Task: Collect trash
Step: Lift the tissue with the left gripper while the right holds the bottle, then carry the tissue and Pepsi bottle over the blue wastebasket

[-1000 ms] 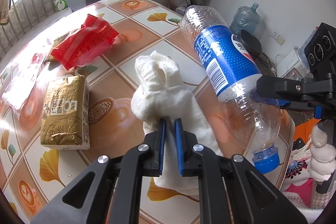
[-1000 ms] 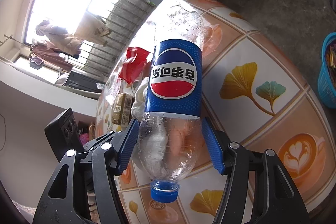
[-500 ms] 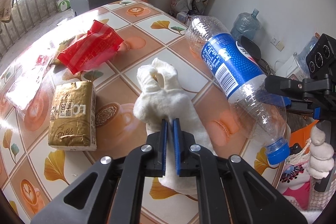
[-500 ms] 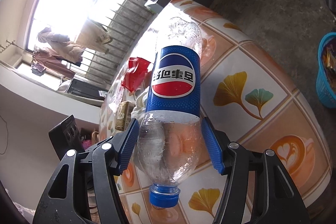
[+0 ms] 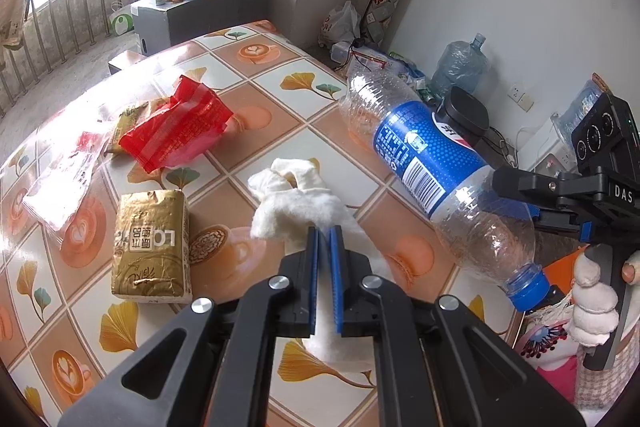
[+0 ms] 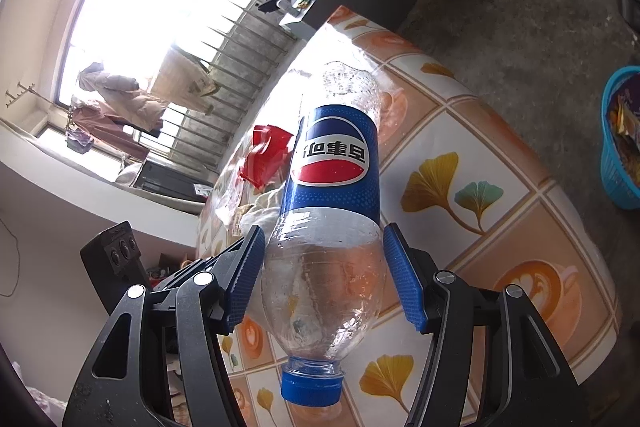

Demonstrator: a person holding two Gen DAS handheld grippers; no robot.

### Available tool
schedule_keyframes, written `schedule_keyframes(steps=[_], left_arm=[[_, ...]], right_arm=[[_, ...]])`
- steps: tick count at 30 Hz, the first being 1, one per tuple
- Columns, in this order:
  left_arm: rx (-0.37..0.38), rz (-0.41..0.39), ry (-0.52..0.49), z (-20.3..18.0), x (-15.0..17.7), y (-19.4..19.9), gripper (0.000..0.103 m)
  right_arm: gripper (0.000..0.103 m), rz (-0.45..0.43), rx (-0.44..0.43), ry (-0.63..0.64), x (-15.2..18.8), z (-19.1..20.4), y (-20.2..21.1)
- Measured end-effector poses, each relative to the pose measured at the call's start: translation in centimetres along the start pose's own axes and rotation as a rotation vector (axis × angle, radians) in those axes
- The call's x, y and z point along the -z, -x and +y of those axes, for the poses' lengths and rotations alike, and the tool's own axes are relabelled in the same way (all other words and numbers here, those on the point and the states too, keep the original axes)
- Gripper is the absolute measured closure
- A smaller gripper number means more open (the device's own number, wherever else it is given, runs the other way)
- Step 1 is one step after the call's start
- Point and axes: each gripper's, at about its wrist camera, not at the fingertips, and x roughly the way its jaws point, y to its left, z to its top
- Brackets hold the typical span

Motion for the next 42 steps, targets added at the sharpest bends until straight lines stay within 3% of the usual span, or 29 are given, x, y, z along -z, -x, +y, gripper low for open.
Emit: schedule_keyframes(steps=[14, 25, 34, 42], left_arm=[[0.042, -0.058, -0.083, -3.5, -3.3, 0.9, 0.097], [0.105, -0.076, -0.19, -9.2, -6.3, 0.0, 0.097], [0.244, -0.028, -0.287, -17.1, -10.6, -4.1, 0.097], [0.359, 0.101, -0.35, -24.9, -12.4, -11.1, 0.097]], right_arm=[[0.046, -0.09, -0.028, -0.041, -0.6, -1.9, 3.3], [0.046, -0.201, -0.038, -0.117, -0.7, -5.0, 7.5], [0.048, -0.408, 0.106, -0.275, 0.0, -12.2, 16.2], [0.05, -0.447, 0.193, -0.463, 2.0, -18.5, 17.2]])
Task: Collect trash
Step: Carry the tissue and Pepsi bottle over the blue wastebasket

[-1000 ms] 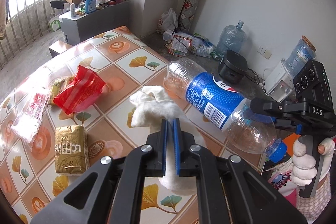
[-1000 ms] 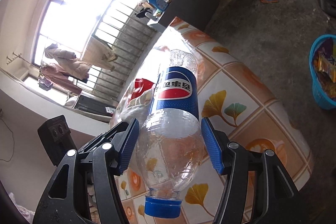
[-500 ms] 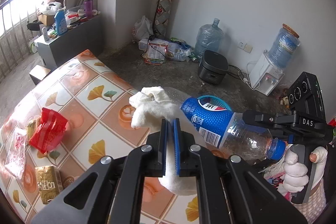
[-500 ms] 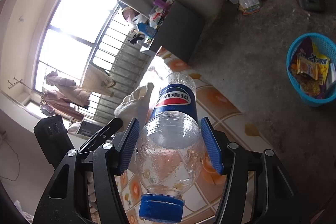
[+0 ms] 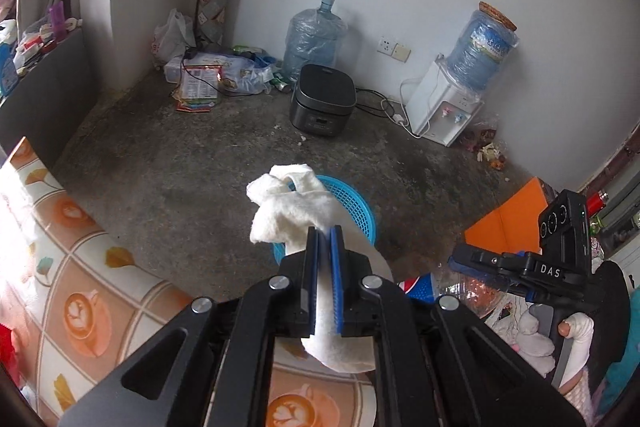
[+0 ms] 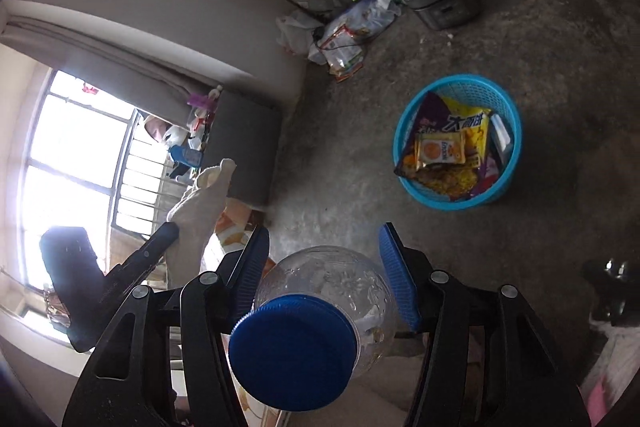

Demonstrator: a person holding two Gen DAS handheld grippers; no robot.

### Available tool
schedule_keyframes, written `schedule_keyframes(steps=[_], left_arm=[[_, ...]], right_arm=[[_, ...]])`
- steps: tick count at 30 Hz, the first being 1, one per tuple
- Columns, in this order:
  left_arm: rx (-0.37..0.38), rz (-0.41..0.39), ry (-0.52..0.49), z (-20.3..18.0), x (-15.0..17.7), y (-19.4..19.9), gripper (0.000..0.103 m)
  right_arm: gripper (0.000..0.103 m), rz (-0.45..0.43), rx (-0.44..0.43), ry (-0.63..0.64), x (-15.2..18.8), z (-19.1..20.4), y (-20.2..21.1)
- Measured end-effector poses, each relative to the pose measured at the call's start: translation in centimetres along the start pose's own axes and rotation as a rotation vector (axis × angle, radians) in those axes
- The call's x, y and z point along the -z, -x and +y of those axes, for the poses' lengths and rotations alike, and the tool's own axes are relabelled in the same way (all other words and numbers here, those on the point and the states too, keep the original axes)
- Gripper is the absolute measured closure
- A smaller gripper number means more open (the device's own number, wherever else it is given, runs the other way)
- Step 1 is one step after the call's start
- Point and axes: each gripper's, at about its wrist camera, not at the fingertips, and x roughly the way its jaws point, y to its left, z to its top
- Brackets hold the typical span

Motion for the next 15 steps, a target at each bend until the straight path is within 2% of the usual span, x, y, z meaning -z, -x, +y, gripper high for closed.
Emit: schedule_keyframes(steps=[7, 11, 15], left_arm=[[0.04, 0.059, -0.014, -1.5, -2.5, -5.3, 0.097], [0.057, 0.065, -0.019, -2.2, -4.7, -8.2, 0.097], [0.072, 0.037, -0.012, -3.0, -7.7, -11.3, 0.095]], right_arm=[[0.05, -0.046, 0.054, -0.039, -3.4, -2.0, -0.1], [0.05, -0.136, 0.116, -0.033, -6.3, -2.1, 0.7], [0.05, -0.25, 0.209, -0.017, -8.6, -1.8, -0.1]])
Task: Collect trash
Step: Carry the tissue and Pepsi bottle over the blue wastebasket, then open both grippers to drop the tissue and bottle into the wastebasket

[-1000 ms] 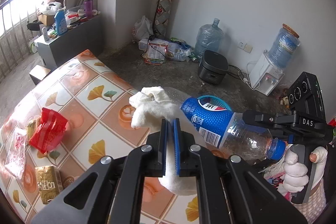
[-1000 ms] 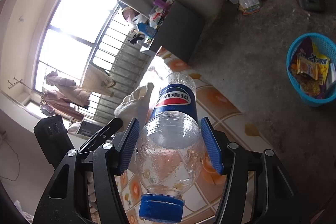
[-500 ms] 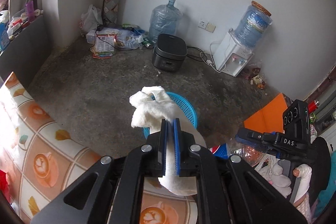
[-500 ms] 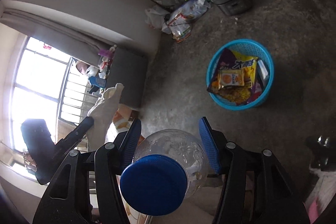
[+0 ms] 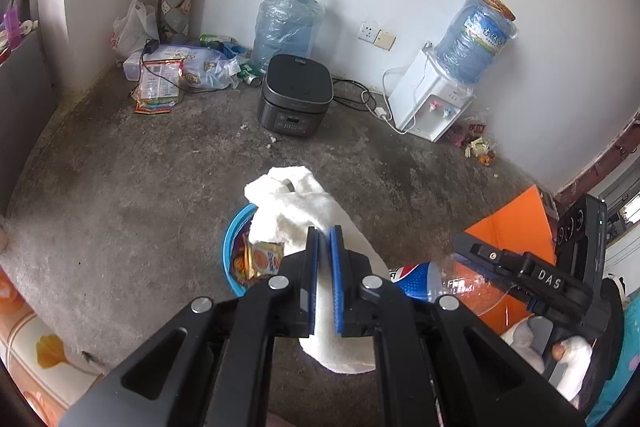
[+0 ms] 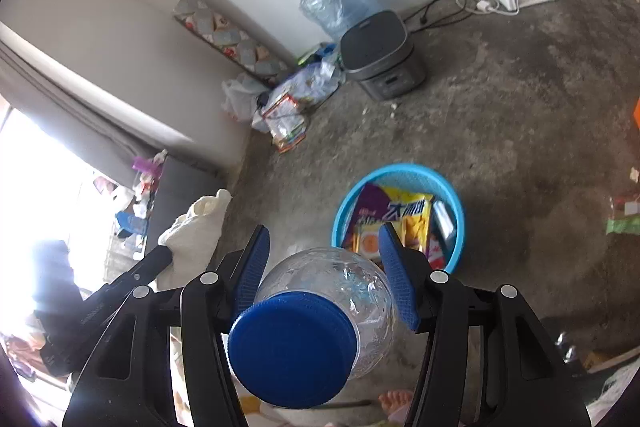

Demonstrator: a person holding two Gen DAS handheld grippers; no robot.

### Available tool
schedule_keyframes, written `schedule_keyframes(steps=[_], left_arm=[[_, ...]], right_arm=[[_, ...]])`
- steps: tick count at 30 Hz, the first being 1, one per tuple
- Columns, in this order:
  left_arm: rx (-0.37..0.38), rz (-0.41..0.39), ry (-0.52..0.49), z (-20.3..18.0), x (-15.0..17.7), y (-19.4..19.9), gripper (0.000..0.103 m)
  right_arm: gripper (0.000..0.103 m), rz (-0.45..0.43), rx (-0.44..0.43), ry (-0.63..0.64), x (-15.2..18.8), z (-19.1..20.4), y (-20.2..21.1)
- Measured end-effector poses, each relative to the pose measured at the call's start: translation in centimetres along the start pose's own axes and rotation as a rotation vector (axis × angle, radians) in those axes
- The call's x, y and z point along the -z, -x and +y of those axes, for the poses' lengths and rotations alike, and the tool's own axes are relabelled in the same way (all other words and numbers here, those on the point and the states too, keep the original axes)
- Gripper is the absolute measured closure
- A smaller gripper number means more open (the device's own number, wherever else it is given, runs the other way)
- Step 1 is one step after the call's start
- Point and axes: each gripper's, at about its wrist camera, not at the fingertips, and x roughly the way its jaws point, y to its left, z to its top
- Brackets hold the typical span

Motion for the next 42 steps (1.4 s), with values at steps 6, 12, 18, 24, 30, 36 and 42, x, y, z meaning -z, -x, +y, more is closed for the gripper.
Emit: schedule_keyframes(steps=[6, 12, 18, 24, 30, 36, 42], left_arm=[[-0.093, 0.061, 0.004, 0.7, -1.3, -6.3, 0.044], [-0.085, 0.07, 0.005, 1.4, 0.8, -5.0, 0.044], [-0.106, 0.008, 0.009, 2.0, 1.6, -0.8, 0.041], [-0.126, -0.094, 0.017, 2.8, 4.4, 6.1, 0.029], [-0.201, -0.233, 0.068, 4.8, 8.4, 14.8, 0.014], [-0.299, -0.368, 0.163, 7.6, 12.7, 22.8, 0.009], [-0.355, -0.465, 0.269, 10.1, 16.7, 29.3, 0.008]], right_arm=[[0.034, 0.018, 0.161, 0.015, 0.3, -2.6, -8.3], [0.034, 0.033, 0.128, -0.099, 2.5, -6.1, -7.8], [0.034, -0.001, 0.106, -0.103, 3.1, -5.6, -4.5], [0.033, -0.075, 0.075, 0.048, 4.2, -1.0, -0.4], [0.021, -0.165, 0.064, 0.29, 6.6, 5.7, 3.4], [0.008, -0.274, 0.063, 0.531, 10.2, 11.7, 6.2], [0.008, -0.318, 0.038, 0.726, 13.7, 16.5, 7.5]])
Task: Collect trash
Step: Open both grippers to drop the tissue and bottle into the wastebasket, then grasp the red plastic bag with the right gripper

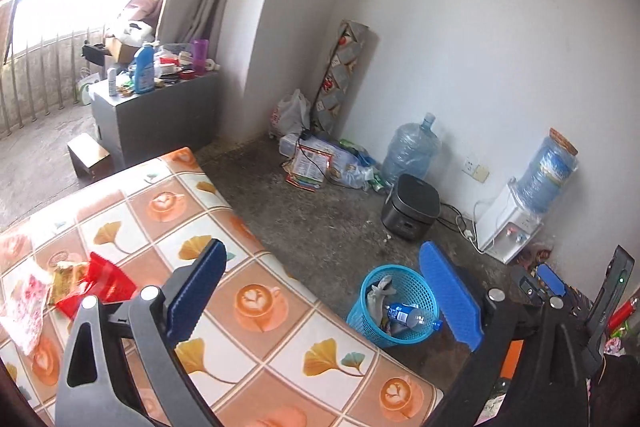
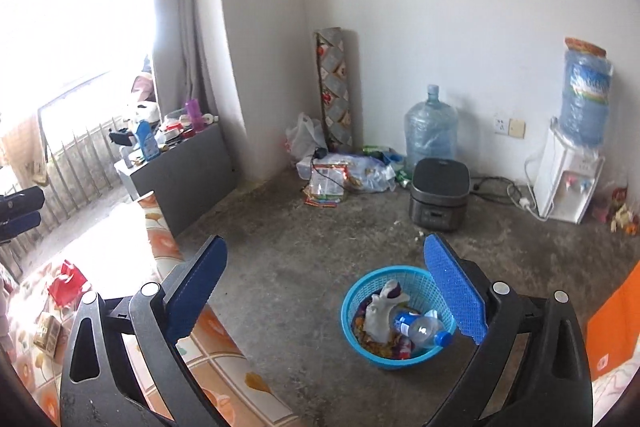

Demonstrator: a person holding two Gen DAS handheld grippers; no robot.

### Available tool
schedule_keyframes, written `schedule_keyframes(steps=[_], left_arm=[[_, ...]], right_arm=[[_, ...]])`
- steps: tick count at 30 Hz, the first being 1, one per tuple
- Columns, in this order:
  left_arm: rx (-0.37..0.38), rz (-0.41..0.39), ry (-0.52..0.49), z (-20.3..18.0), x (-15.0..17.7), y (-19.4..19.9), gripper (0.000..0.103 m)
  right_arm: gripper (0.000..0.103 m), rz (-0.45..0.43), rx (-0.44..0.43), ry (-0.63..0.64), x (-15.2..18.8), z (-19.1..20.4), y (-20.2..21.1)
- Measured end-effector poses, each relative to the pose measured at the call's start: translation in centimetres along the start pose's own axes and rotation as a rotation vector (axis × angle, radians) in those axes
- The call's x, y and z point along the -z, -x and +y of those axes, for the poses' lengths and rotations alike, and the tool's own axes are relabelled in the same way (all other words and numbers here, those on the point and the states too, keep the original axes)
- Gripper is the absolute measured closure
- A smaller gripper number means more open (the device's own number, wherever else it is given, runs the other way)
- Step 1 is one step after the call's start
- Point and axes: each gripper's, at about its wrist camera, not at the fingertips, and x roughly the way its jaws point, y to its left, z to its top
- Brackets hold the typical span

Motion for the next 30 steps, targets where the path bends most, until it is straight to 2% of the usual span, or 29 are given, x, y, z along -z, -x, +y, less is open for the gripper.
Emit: schedule_keyframes(steps=[4, 12, 21, 26, 30], left_arm=[[-0.052, -0.046, 0.042, 2.8, 0.3, 3.3, 0.008], [-0.143, -0.108, 0.113, 7.6, 1.7, 8.3, 0.008], [-0.261, -0.172, 0.243, 14.4, 2.8, 13.7, 0.008], [-0.313, -0.18, 0.292, 18.2, 3.5, 15.5, 0.008], [-0.335, -0.161, 0.309, 21.0, 4.1, 15.1, 0.009]], right_arm=[[0.008, -0.008, -0.059, 0.063, -0.3, 2.5, 0.7], [0.008, 0.021, -0.176, 0.069, -0.6, 6.0, 1.1], [0.008, 0.168, -0.38, -0.012, -0.6, 9.7, -0.9], [0.009, 0.276, -0.517, -0.008, 0.0, 14.6, -2.9], [0.01, 0.375, -0.615, 0.029, 0.8, 19.6, -4.7]])
